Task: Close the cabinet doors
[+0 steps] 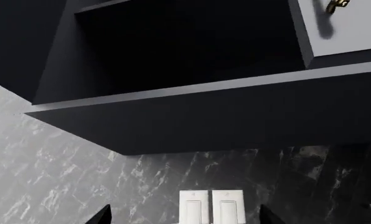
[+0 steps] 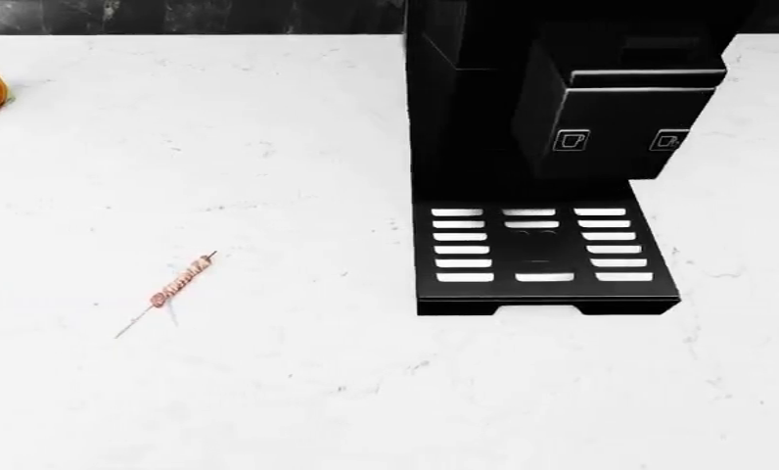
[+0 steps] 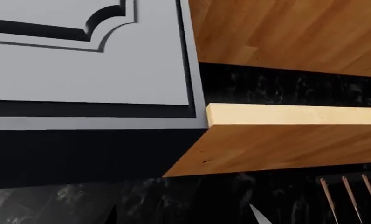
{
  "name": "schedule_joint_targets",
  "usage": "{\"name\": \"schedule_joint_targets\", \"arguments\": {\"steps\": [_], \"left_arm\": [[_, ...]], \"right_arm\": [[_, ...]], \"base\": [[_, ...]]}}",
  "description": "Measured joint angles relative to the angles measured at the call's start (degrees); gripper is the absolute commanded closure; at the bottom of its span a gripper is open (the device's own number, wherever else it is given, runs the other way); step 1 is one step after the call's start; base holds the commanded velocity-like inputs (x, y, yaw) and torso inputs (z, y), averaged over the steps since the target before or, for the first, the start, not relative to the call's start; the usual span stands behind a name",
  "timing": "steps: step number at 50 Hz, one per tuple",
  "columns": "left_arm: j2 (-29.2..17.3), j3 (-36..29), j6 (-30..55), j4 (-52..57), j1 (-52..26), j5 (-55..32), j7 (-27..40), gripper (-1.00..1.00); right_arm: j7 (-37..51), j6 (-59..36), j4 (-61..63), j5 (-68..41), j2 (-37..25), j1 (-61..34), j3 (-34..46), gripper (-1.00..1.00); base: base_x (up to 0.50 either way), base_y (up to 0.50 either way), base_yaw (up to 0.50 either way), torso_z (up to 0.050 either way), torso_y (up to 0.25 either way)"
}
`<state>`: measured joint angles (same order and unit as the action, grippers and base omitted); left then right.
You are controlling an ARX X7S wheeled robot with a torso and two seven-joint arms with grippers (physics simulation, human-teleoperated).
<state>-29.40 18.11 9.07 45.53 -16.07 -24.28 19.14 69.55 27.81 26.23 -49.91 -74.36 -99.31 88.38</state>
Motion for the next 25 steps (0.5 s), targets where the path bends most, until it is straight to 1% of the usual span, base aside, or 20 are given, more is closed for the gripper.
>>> {"name": "schedule_joint_targets", "arguments": {"steps": [4,10,15,25], "left_arm": [[-0.2,0.6,1.0,0.3,-0.5,-2.0,0.6,-1.00],[-1.5,4.5,4.0,0.8,-2.1,-11.6,2.9,-1.00],[-2.9,7.6,5.6,0.3,-3.8,-16.6,4.6,-1.00],[-4.8,10.8,6.2,0.5,-5.1,-20.6,4.9,-1.00]], "right_arm": [[-0.2,0.1,0.0,-0.2,0.0,0.2,0.0,-1.00],[-0.5,0.7,-0.5,-0.5,0.5,0.6,-0.1,-1.00],[-1.0,1.4,-1.0,-0.9,1.2,1.2,0.0,-1.00],[-2.2,2.4,-1.6,-1.9,1.9,2.1,0.0,-1.00]], "base": [[0.00,0.50,0.00,0.000,0.000],[0.00,0.50,0.00,0.000,0.000],[0.00,0.50,0.00,0.000,0.000],[0.00,0.50,0.00,0.000,0.000]]}}
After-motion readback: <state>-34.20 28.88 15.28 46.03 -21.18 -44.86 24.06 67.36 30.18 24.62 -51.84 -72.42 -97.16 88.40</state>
